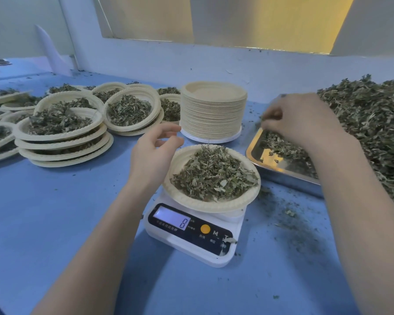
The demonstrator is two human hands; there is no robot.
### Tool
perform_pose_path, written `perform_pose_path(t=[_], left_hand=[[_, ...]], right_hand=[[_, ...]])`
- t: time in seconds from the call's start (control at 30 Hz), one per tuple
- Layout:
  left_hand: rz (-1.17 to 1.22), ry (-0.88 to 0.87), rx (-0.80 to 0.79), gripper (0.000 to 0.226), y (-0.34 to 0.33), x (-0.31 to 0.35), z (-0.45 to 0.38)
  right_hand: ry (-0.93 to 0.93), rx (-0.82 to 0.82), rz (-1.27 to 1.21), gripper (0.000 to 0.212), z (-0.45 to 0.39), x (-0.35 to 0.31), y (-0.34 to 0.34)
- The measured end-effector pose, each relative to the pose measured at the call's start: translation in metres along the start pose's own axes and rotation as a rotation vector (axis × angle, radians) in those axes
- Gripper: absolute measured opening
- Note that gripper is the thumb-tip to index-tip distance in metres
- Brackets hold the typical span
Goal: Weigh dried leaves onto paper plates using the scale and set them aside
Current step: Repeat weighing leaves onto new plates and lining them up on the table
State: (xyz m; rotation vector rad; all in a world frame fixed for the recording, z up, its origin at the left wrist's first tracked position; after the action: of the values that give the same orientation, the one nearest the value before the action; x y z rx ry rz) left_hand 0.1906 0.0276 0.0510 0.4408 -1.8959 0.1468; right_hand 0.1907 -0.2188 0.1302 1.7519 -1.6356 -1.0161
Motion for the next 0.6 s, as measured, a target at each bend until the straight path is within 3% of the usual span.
perform_pose_path(t=[0.1,0.27,0.33,0.43,0.6], left_hand=[[-0.01,-0.004,0.006,0.018,0.0,-0.002,-0.001],[0.0,0.009,0.0,0.027,-0.001,-0.001,0.0],[0.0,0.011,0.001,0.028,-0.001,-0.001,0.0],[-0.008,0.011,0.0,0.028,-0.001,-0.002,0.0],[-0.01,0.017,0.0,0.028,-0.001,-0.003,-0.001]], right_hand=[[0.017,-0.21,0.047,0.025,0.008,-0.002,-0.019],[0.153,-0.273,-0.389,0.013,0.014,-0.047,-0.017],[0.184,-0.371,-0.475,0.021,0.024,-0.063,-0.021],[0.278,-0.487,-0.344,0.041,0.037,-0.077,-0.035],[0.351,-0.484,-0.201,0.04,0.043,-0.087,-0.048]])
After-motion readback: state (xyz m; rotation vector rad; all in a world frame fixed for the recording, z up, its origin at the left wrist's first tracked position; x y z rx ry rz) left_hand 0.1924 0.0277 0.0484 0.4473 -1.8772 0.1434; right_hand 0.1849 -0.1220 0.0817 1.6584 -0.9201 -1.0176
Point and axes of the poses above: each hand's wrist, its own z-axis away from the middle knuckle, its own y-axis out of the back of the hand, x = y × z, the point moved 8 cm from there along -z, towards the middle knuckle, and after that the axes turned 13 degrees about x, right-handed, at the moved point
